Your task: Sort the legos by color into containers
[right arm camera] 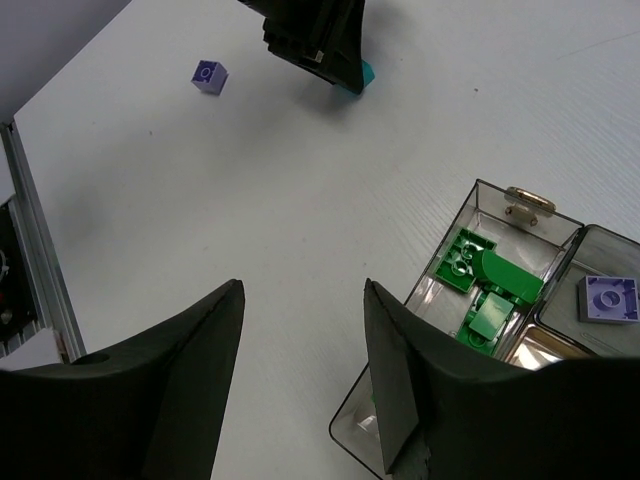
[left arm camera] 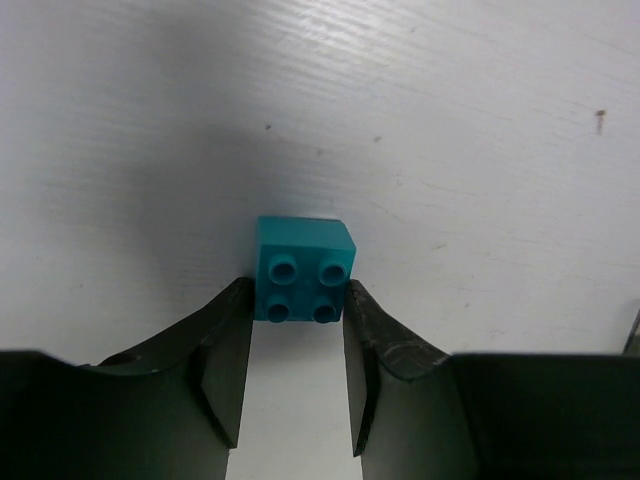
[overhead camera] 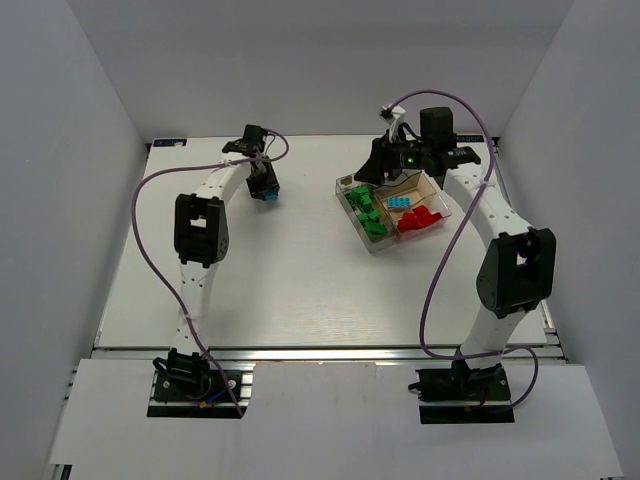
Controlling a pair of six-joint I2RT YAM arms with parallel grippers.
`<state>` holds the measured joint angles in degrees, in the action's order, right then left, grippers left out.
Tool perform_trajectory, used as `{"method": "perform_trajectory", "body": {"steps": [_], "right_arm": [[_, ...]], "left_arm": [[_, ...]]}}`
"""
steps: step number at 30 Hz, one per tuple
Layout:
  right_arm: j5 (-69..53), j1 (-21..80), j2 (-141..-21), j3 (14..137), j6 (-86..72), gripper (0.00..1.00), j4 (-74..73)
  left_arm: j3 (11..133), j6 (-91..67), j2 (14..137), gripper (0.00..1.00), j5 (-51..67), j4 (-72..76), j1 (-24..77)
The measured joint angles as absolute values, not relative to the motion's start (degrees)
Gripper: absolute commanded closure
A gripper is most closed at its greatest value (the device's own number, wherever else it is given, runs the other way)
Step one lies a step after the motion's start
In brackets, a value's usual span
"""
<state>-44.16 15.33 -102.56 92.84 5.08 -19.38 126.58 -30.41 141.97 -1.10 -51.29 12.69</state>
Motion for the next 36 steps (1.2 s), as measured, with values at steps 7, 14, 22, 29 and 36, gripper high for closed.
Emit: {"method": "perform_trajectory", "body": {"steps": [7,14,22,29,36], "right_arm": [[-44.36,14.90,-101.43,92.64,4.49,0.67,-19.18],[-43.29,12.47,-97.43,91.09,0.03,1.00,-15.75],[-38.00,8.34,-88.79,84.60,-2.72,1.00,-8.97],[-36.73,5.37,-86.43,81.17,-2.87,1.00,-6.96],[-37.01,3.18,-86.08,78.67,-3.42,1.00,-6.74]], "left_arm": [[119.81,-26.15,138.78,0.89,10.28,-40.88,14.28],[113.91,-28.58,132.09,0.93,27.11,-24.12,22.39],[118.69,-36.36,133.58,0.93,34.59,-11.35,32.53],[127.68,-40.82,142.39,0.88,34.57,-8.51,36.07],[128.01,-42.96,146.87,0.72,29.93,-9.63,36.03]]}}
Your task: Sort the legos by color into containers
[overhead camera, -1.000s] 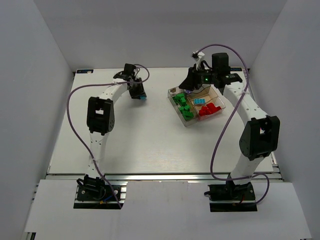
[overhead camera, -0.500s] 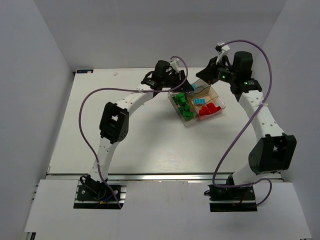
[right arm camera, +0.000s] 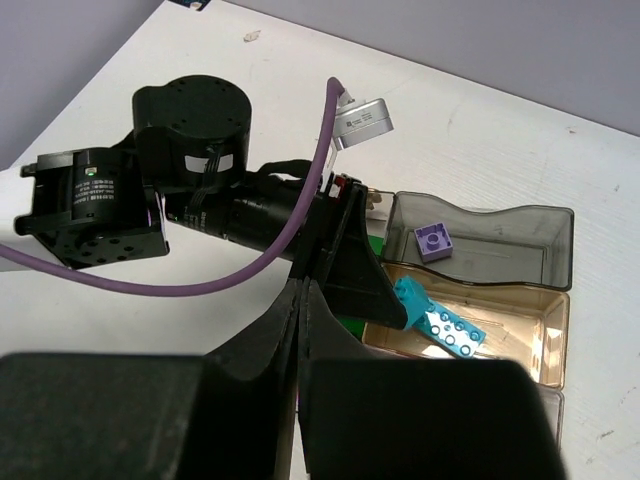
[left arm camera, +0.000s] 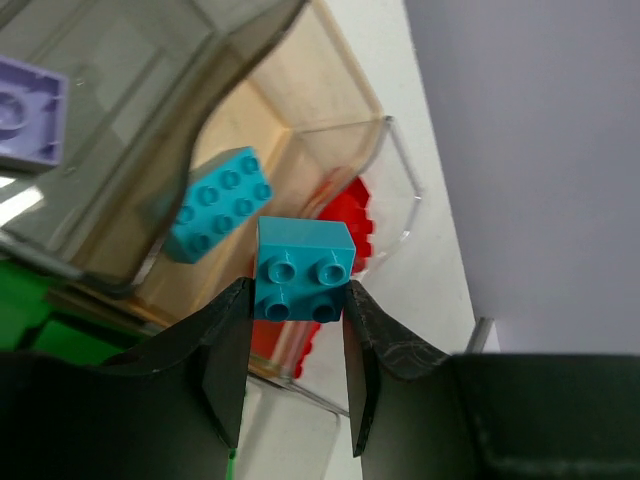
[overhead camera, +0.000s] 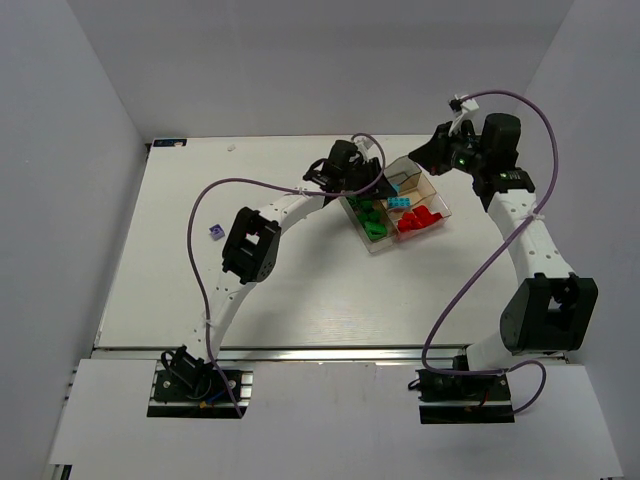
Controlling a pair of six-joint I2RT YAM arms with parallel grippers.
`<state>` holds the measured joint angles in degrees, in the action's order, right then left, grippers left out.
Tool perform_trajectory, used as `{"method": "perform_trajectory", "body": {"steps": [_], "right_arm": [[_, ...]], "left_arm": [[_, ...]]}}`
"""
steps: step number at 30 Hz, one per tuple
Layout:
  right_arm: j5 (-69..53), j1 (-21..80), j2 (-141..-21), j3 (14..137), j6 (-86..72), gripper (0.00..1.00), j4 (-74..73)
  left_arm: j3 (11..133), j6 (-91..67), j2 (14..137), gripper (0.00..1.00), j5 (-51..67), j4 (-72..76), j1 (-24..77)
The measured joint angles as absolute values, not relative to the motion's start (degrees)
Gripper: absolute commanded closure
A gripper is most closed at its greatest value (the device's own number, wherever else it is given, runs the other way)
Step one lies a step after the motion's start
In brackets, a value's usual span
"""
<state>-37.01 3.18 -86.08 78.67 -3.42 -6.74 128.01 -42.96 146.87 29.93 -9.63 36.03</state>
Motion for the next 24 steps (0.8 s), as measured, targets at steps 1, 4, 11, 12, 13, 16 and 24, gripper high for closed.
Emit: {"method": "perform_trajectory", "body": {"steps": [1,4,11,12,13,16,24], "right_arm": [[-37.12,2.90,-85.95,78.50,-3.55,1.00,-6.55],[-37.69,2.31,-85.47,77.76,-4.12,1.00,-5.98],[-39.24,1.87,-84.77,76.12,-4.60,0.99,-5.30],[-39.48,1.87,-84.77,75.96,-4.62,0.98,-5.32],[-39.81,1.89,-84.75,75.90,-4.64,0.96,-5.37],[-40.91,1.89,-84.68,75.83,-4.73,0.93,-5.32],[-42.65,1.87,-83.77,74.87,-4.95,0.88,-4.82]], "left_arm": [[128.01,-43.16,147.20,0.64,29.32,-10.04,35.94],[128.33,-43.62,147.55,0.54,28.56,-10.63,35.73],[129.56,-44.40,147.52,0.49,27.79,-10.70,35.75],[129.73,-44.56,147.52,0.49,27.79,-10.68,35.75],[129.82,-44.66,147.52,0.49,27.77,-10.68,35.75],[130.04,-45.08,147.55,0.48,27.59,-10.48,35.75],[130.17,-45.76,147.52,0.42,27.42,-10.07,35.75]]}}
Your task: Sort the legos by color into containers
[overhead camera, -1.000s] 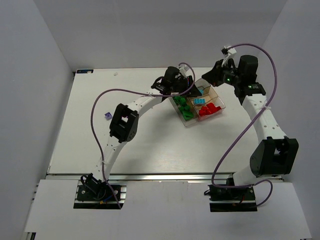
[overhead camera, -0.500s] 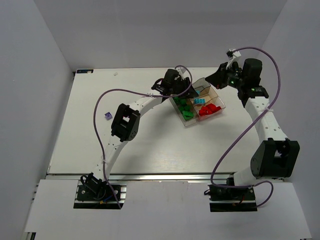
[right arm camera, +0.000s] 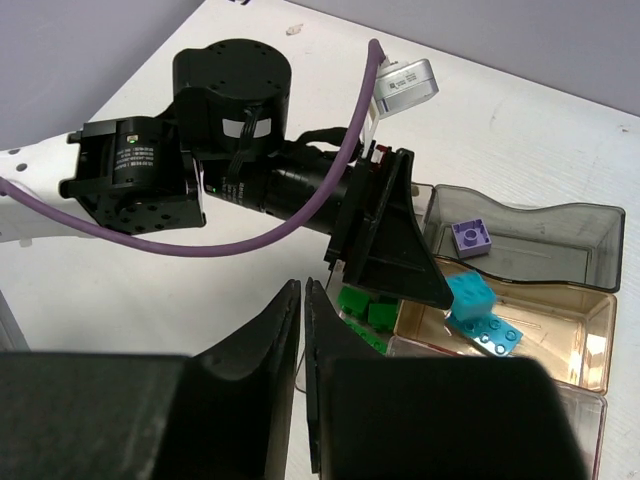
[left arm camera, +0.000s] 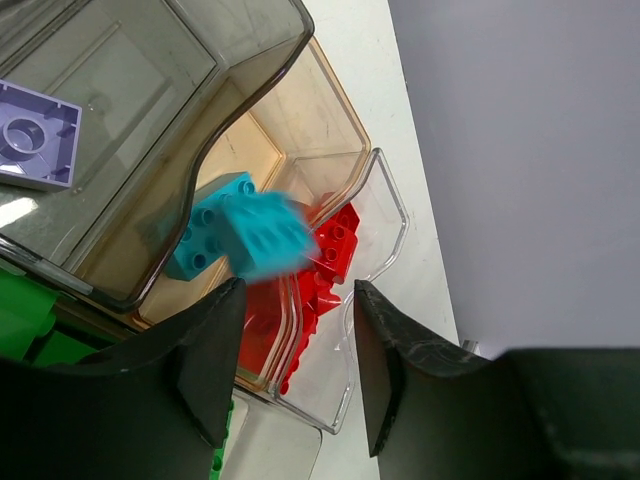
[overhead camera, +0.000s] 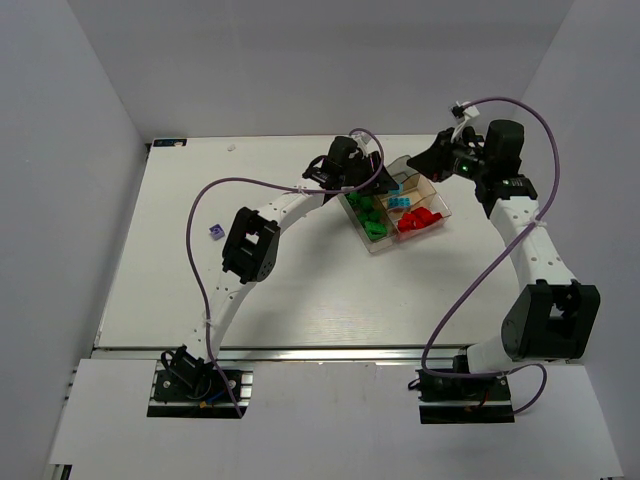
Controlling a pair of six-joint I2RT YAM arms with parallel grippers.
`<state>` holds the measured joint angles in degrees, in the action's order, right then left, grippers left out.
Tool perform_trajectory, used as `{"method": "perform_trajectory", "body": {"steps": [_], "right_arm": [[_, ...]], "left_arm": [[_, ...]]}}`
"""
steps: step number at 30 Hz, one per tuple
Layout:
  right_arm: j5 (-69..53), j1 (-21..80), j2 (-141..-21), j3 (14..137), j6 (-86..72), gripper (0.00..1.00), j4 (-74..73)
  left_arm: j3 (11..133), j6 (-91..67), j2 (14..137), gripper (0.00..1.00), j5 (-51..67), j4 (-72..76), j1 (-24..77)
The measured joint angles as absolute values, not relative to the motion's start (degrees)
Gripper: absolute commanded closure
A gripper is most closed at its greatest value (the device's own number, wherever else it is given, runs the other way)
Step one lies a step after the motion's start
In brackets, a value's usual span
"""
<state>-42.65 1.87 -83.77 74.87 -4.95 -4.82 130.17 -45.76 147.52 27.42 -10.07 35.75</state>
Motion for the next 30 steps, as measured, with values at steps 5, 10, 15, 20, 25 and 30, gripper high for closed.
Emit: {"method": "perform_trajectory", "body": {"steps": [5,10,15,20,25,30], "right_arm": [[-43.03,1.89,-82.52,74.22,-5.10,0.84,-4.45],[-43.75,1.87,-82.02,74.13,-5.15,0.83,-4.47],[-46.24,1.76,-81.60,74.13,-3.55,0.83,-4.47],[-50.24,1.58,-81.14,73.58,-0.14,0.36,-4.64],[-51.35,3.97,-82.87,72.58,8.88,0.45,-10.13],[-47.35,9.13,-90.35,74.06,14.31,0.66,-18.55]], "left_arm": [[130.17,-46.15,147.52,0.42,27.42,-10.07,35.75],[130.17,-46.54,147.44,0.75,27.27,-10.09,35.66],[125.67,-45.08,142.30,1.00,25.26,-11.79,34.30],[107.20,-42.78,121.99,0.98,21.04,-14.35,28.23],[91.22,-40.40,96.64,0.34,11.81,-20.78,18.00],[78.91,-40.42,79.07,0.18,-1.06,-32.25,10.07]]}}
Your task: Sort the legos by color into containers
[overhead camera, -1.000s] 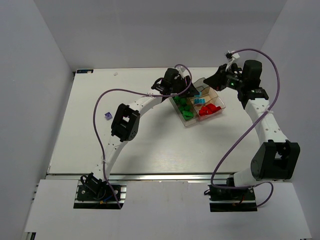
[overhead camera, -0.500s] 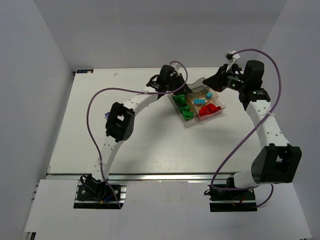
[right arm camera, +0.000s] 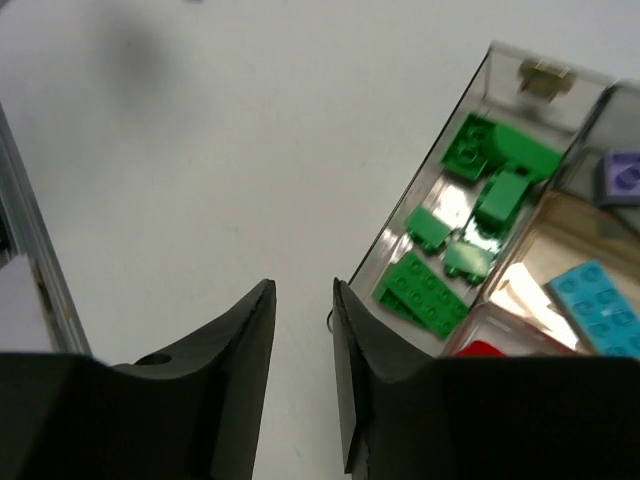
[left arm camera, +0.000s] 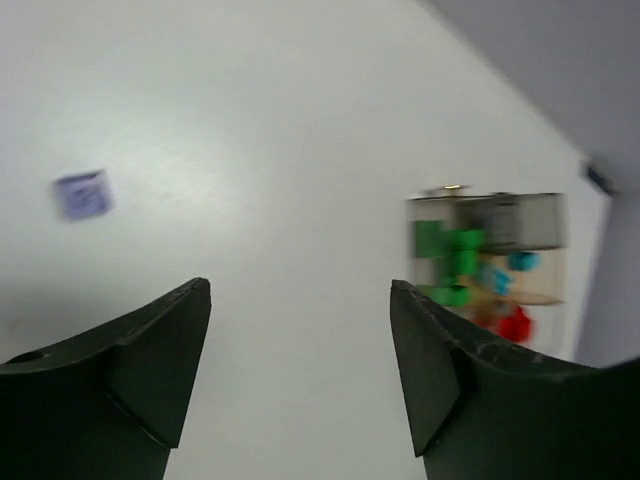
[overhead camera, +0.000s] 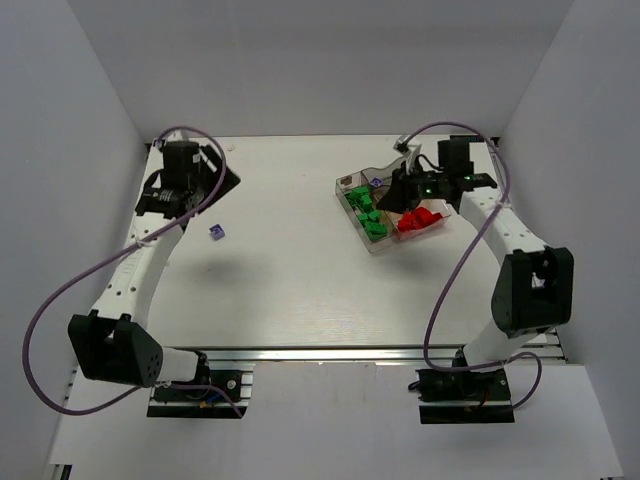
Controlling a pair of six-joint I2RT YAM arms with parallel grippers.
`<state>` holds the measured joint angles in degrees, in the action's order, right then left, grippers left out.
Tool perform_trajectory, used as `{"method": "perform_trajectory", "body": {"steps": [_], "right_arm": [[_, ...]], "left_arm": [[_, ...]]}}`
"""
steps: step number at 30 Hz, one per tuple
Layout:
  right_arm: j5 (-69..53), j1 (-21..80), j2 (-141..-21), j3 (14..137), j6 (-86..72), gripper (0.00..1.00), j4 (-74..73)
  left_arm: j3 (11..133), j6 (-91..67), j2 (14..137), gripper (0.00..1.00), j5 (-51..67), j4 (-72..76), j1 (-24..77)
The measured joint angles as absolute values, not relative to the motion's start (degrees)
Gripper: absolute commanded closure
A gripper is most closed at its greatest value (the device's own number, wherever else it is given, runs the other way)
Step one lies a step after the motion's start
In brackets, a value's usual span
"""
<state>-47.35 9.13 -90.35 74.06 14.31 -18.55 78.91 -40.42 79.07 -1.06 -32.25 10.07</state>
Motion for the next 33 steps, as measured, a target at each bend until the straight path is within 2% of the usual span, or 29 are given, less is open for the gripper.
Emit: {"method": "perform_trajectory", "body": {"steps": [3,4,7,16,23,26,30,31,33], "right_arm": [[-45.01,11.33,-95.77,76.71,15.35,0.55,-23.75],[-44.29,11.84,-97.19,77.71,15.64,0.44,-25.28],[-42.52,13.04,-99.70,80.36,16.82,0.34,-28.60],[-41.23,14.66,-99.92,83.02,18.35,0.34,-31.81],[-40.49,14.76,-99.92,83.02,18.48,0.34,-32.10],[-40.21,14.74,-99.92,83.02,18.50,0.34,-32.12],[-39.77,14.74,-99.92,83.02,18.50,0.34,-32.12],[-39.70,14.74,-99.90,83.02,18.52,0.34,-32.12],[-39.51,14.74,-99.90,83.02,18.55,0.35,-32.14]], "left_arm": [[72.66,-40.29,77.62,0.15,-5.61,-38.54,7.03],[70.76,-40.25,78.61,0.12,-6.48,-39.92,6.11],[67.24,-39.40,83.72,0.10,-7.55,-43.09,3.70],[70.85,-32.67,99.31,0.11,-6.74,-41.87,-0.45],[76.79,-28.69,108.40,0.16,-4.14,-38.70,-1.93],[77.93,-28.12,110.98,0.23,-2.92,-38.02,-2.15],[78.19,-28.03,112.29,0.44,-1.89,-37.41,-2.26],[78.19,-28.08,112.29,0.55,-1.63,-37.28,-2.26],[78.19,-28.32,112.29,0.68,-1.08,-37.04,-2.26]]}}
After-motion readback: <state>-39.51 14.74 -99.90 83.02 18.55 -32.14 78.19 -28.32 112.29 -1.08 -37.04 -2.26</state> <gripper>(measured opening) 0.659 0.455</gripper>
